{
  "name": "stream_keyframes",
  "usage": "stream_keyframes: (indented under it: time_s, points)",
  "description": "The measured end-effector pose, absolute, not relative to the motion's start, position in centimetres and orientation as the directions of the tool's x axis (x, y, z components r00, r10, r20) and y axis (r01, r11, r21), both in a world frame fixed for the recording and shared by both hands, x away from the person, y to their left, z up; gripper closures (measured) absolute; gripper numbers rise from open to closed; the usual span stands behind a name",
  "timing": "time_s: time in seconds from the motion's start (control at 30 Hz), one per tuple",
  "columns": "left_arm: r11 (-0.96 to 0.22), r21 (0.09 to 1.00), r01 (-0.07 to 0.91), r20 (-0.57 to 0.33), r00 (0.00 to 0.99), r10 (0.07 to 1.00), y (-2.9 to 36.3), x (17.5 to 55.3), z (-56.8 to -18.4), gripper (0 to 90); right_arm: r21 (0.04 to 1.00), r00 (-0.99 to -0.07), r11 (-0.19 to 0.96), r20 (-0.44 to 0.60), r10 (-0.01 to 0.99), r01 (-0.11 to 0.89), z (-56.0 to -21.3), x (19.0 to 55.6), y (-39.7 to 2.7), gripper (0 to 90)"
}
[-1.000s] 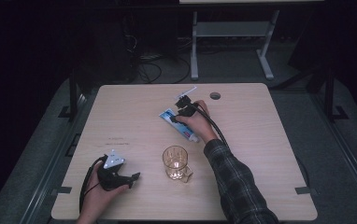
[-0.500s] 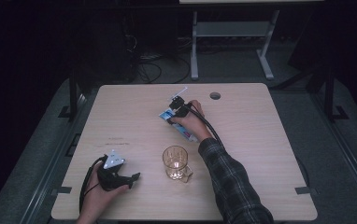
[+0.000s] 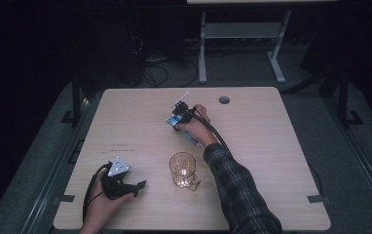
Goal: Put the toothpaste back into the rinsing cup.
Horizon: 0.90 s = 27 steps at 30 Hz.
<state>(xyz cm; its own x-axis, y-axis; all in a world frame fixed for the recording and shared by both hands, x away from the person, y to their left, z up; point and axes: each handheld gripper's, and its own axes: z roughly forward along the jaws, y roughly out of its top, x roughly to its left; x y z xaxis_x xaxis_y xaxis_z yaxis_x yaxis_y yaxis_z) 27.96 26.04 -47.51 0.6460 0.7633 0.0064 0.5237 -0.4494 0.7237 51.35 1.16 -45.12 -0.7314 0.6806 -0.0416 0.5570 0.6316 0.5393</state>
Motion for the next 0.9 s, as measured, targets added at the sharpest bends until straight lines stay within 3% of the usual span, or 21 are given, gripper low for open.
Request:
stream_keyframes:
  time_s: [0.4,0.9]
  points:
    - [-0.449,0.724,0.523,0.006,0.646,0.763,26.03,27.94,-47.52,13.7,0.534,-0.718,0.616,-0.023,0.695,0.579,-45.47,51.59,1.23,41.7]
    - [-0.449,0.725,0.523,0.007,0.645,0.764,26.03,27.93,-47.52,13.7,0.518,-0.689,0.581,0.025,0.724,0.628,-45.35,51.63,1.23,52.0]
